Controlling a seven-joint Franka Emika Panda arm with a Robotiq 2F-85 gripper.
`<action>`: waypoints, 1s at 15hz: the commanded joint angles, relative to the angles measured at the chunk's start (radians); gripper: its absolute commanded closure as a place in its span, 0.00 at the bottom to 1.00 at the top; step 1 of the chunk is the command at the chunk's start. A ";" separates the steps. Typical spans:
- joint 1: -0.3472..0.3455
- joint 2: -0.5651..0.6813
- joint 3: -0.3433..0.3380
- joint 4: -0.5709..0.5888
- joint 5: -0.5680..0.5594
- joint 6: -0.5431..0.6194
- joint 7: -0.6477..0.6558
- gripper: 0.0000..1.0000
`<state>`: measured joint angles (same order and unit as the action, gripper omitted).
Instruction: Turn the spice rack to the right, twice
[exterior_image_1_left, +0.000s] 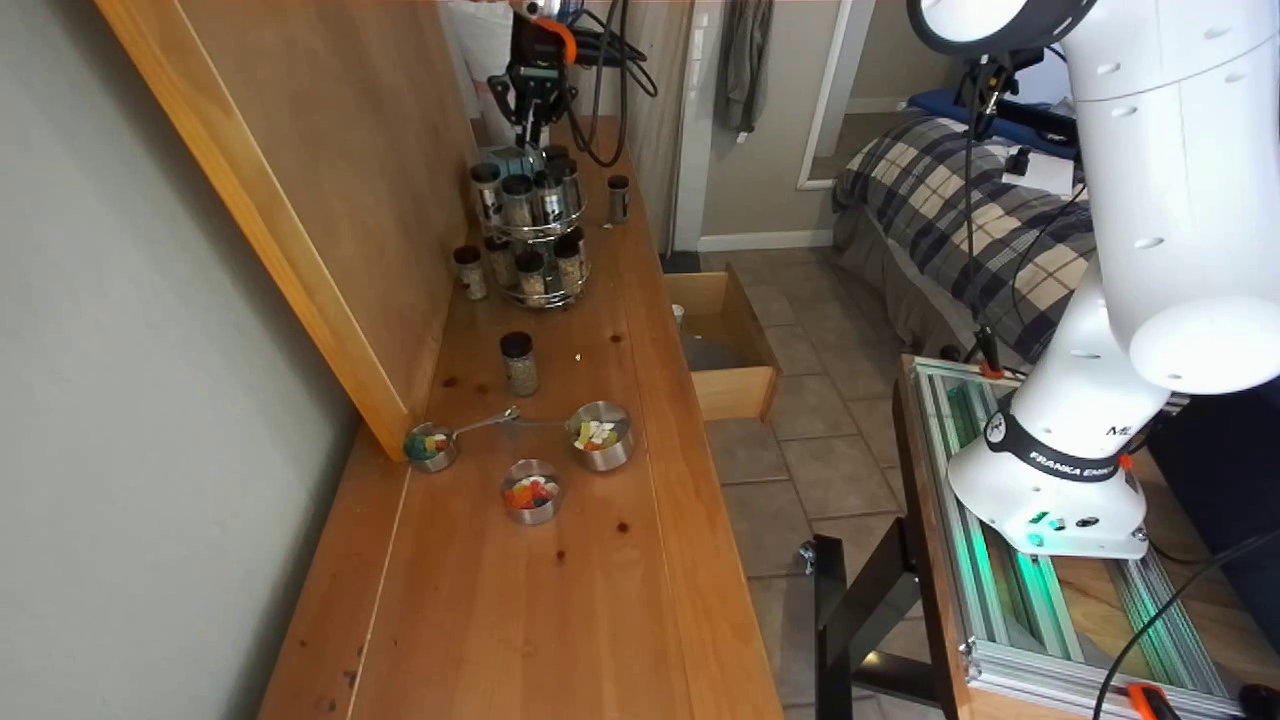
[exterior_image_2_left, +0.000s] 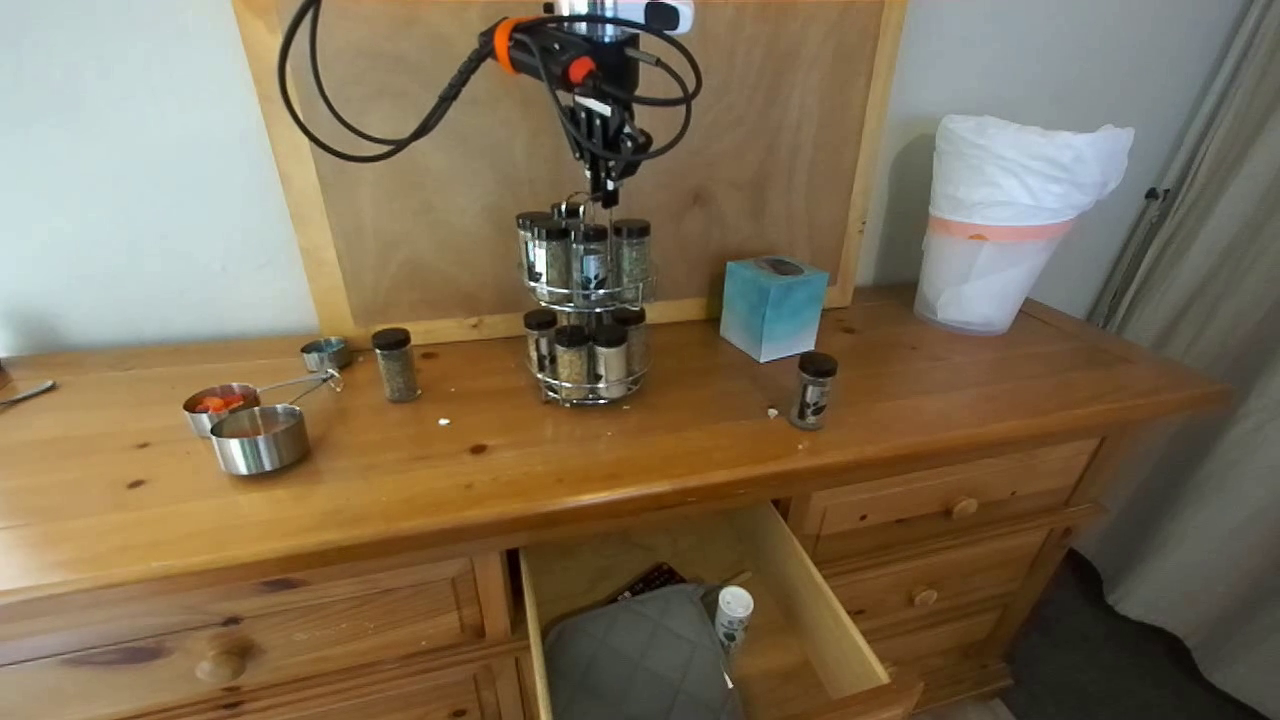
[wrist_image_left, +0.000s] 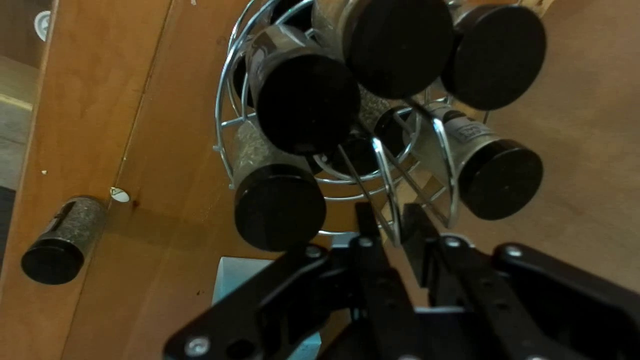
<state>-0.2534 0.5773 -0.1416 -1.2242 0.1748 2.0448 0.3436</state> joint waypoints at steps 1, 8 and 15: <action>0.017 0.025 -0.023 0.052 -0.011 -0.035 0.070 0.99; 0.059 0.033 -0.068 0.071 -0.042 -0.096 0.277 0.97; 0.112 0.054 -0.130 0.106 -0.097 -0.167 0.617 0.97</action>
<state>-0.1674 0.5993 -0.2332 -1.1715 0.1114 1.9502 0.8178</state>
